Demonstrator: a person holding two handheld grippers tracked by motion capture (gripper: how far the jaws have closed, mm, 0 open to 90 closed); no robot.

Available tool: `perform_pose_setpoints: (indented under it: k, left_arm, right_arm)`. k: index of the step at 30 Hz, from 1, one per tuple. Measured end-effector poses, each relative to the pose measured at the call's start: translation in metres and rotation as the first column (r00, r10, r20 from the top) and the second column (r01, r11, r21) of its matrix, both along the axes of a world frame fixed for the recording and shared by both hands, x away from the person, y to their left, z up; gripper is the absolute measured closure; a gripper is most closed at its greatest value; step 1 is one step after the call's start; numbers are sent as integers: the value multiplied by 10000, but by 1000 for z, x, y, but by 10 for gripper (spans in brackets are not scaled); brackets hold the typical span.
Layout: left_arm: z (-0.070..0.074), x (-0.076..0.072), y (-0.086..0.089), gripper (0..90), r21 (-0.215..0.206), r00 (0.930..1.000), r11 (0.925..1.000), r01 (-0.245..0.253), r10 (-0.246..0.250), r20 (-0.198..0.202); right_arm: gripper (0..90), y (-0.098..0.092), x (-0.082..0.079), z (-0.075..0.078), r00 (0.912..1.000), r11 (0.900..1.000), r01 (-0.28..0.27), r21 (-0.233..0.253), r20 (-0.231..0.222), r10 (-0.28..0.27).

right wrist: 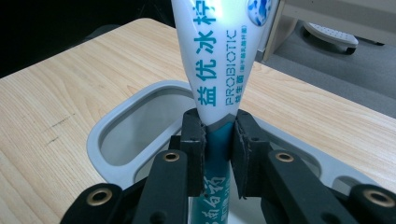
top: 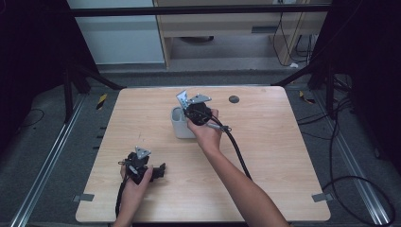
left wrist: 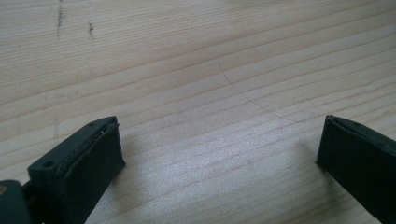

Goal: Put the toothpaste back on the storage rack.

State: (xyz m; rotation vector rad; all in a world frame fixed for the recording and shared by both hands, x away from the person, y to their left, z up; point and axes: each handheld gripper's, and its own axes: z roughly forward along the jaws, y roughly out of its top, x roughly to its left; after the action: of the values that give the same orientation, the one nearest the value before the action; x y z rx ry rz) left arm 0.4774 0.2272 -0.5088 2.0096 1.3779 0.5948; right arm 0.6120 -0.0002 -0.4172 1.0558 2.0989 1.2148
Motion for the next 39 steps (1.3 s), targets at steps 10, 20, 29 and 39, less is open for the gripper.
perform_pose_setpoints:
  k: [10, 20, 29, 39]
  left_arm:
    - [0, 0, 0, 0, 0, 10000, 10000, 2, -2, 1]
    - [0, 0, 0, 0, -1, 10000, 10000, -1, 1, 1]
    - [0, 0, 0, 0, 0, 10000, 10000, 1, -1, 1]
    - [0, 0, 0, 0, -1, 10000, 10000, -1, 1, 2]
  right_arm:
    - [753, 0, 0, 1, 10000, 10000, -21, -1, -12, 21]
    - [739, -2, -1, 3, 10000, 10000, -63, 57, 17, 63]
    - [725, -3, -4, 6, 9999, 9999, -112, -6, 86, 112]
    - [691, -6, -7, 10, 9997, 9999, -154, -60, 197, 155]
